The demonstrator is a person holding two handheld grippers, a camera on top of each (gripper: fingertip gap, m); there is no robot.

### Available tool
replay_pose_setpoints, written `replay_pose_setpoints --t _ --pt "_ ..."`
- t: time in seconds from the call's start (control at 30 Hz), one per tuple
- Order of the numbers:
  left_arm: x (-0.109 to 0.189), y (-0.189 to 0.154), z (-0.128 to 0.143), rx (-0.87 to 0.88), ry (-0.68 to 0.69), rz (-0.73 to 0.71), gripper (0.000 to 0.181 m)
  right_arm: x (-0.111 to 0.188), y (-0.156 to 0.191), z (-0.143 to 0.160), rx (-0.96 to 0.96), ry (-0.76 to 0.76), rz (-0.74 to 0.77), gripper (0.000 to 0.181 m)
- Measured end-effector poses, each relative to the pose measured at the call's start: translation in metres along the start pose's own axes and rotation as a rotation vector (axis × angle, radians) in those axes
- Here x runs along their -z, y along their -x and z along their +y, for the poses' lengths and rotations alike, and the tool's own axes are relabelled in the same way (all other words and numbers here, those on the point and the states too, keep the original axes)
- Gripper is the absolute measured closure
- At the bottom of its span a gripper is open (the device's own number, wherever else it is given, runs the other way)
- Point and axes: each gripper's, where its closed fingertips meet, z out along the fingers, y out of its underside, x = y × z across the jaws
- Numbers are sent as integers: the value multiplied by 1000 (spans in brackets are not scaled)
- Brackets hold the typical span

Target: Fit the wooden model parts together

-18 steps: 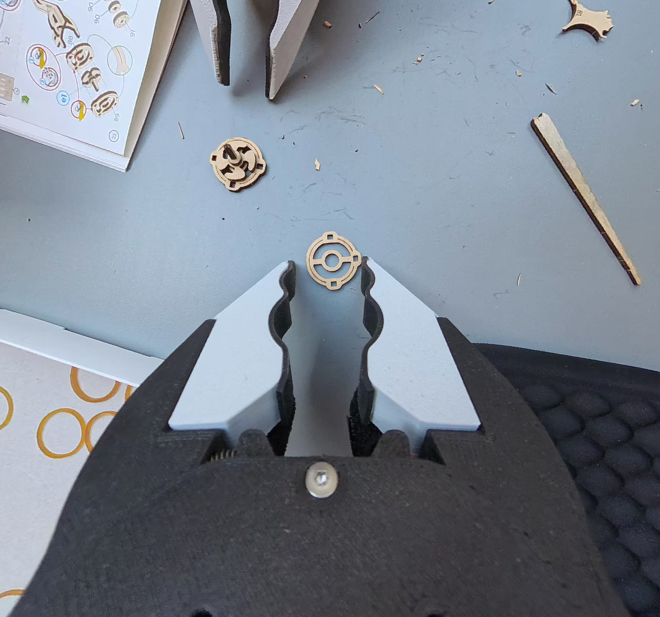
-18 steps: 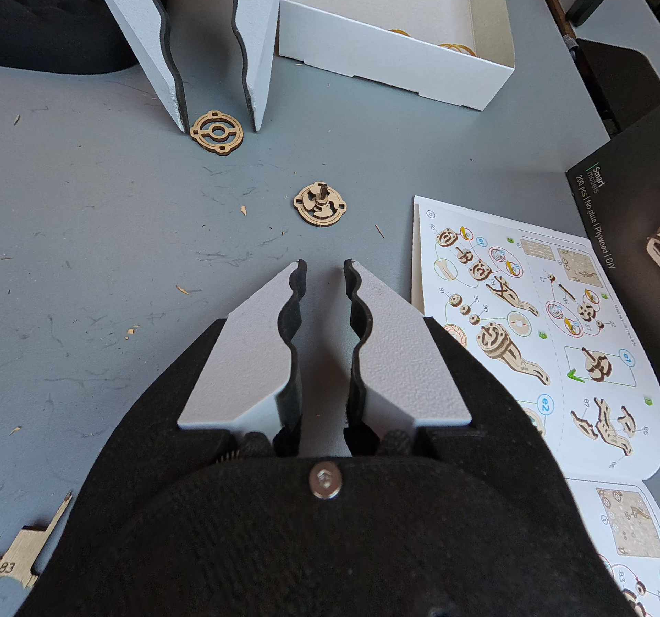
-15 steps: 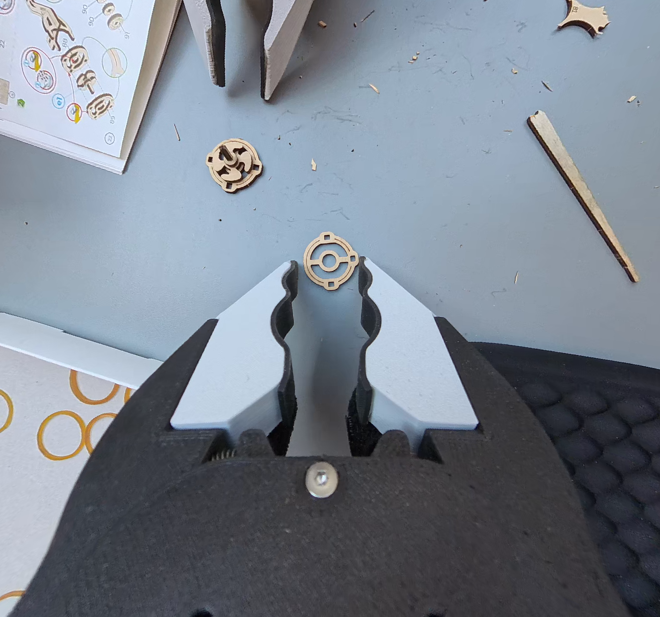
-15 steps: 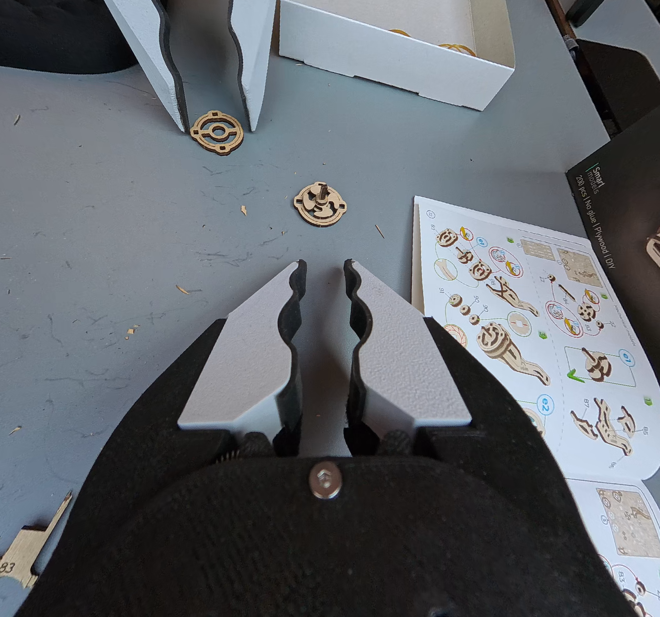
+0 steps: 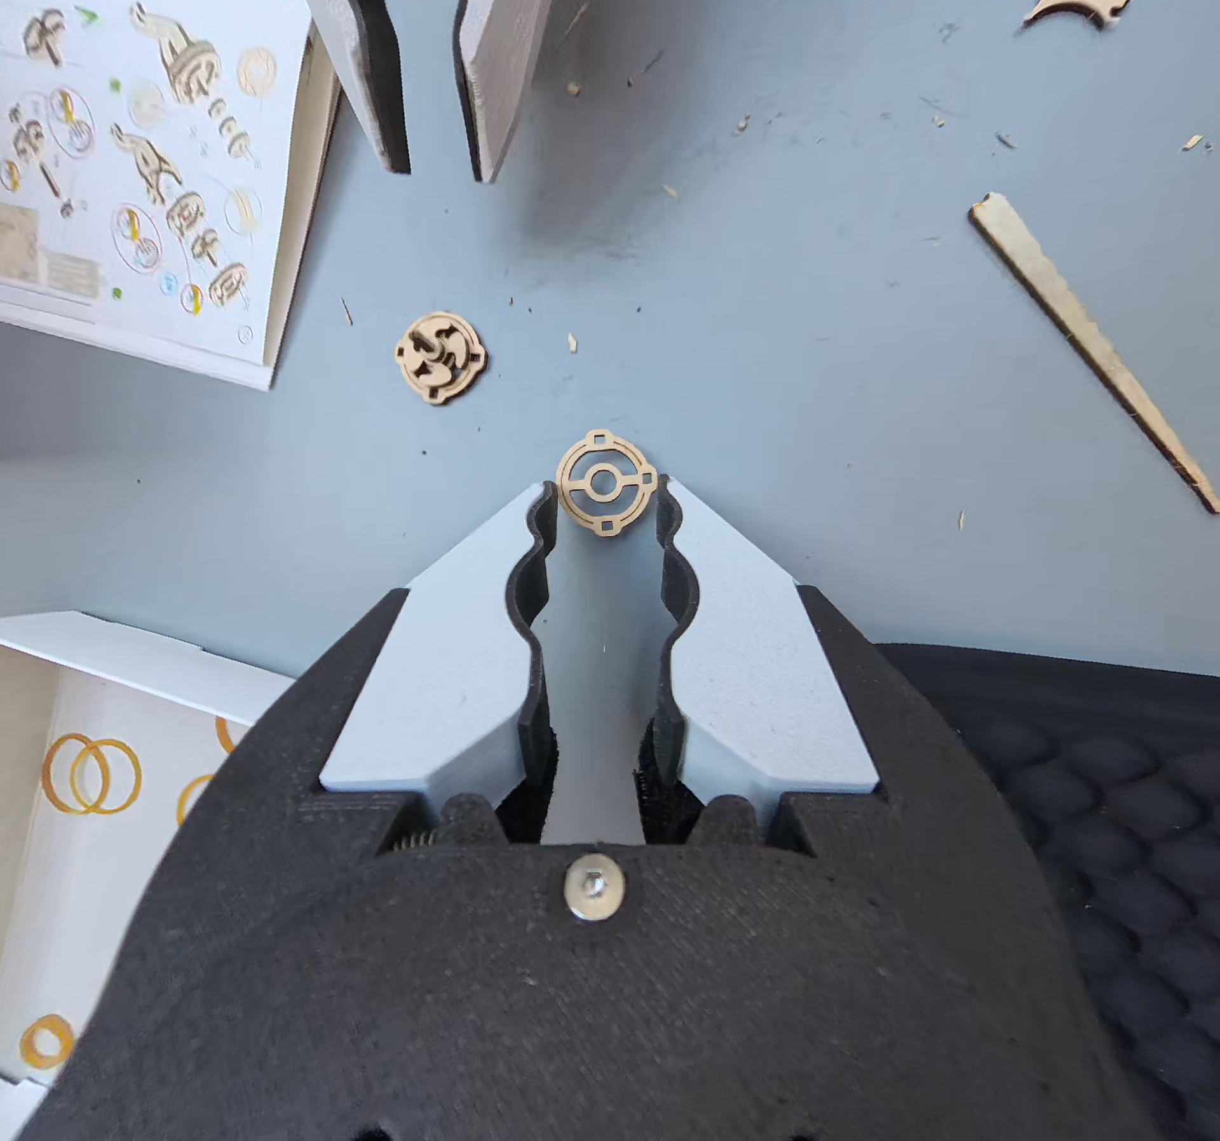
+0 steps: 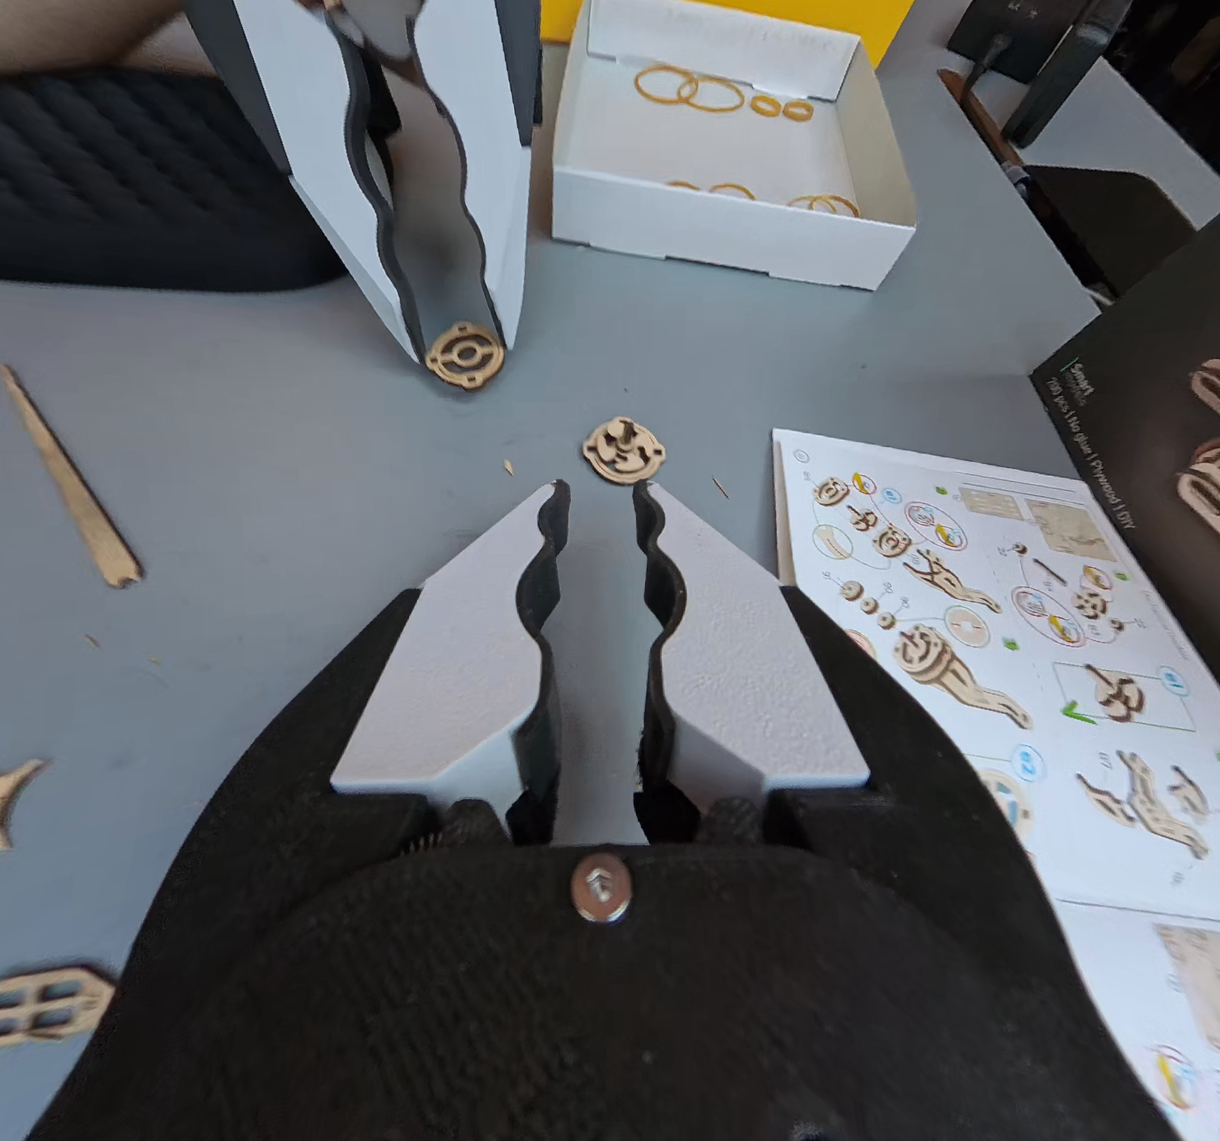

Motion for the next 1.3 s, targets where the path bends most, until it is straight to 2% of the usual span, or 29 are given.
replay_pose_setpoints --t 0.03,0.13,0.2,0.37,0.5,0.6,0.63,0.7,0.83,0.93,1.03,1.13,1.2,1.3 --pt "2 -2 -8 -20 -27 -4 153 2 7 -11 -84 -31 -53 162" --pt "7 -13 -37 -93 -134 -2 153 8 40 -36 -414 -69 -334 155" --pt "8 -22 -51 -167 -163 -16 153 14 48 -44 -554 -83 -429 157" --pt "5 -40 -69 -271 -187 -16 153 16 64 -31 -730 15 -597 157" --pt "0 -51 -73 -299 -185 17 153 14 85 -17 -781 124 -726 155" --pt "-3 -56 -75 -313 -184 31 153 16 98 -19 -828 145 -836 162" --pt "-3 -57 -76 -317 -188 34 153 15 100 -16 -837 168 -845 163" --pt "-3 -59 -77 -322 -200 42 153 15 106 -10 -820 206 -867 178" --pt "-1 -56 -78 -307 -211 36 153 16 104 -11 -819 202 -866 179" --pt "3 -43 -77 -248 -222 -6 154 15 92 -16 -856 143 -843 180" --pt "11 -19 -71 -164 -271 -67 165 15 70 -20 -867 54 -764 180" --pt "23 7 -67 37 -364 -65 164 18 35 -32 -885 -110 -634 180" --pt "30 16 -70 214 -454 25 154 23 14 -43 -889 -243 -555 181" --pt "39 26 -81 461 -608 193 152 28 -2 -53 -910 -373 -499 181"
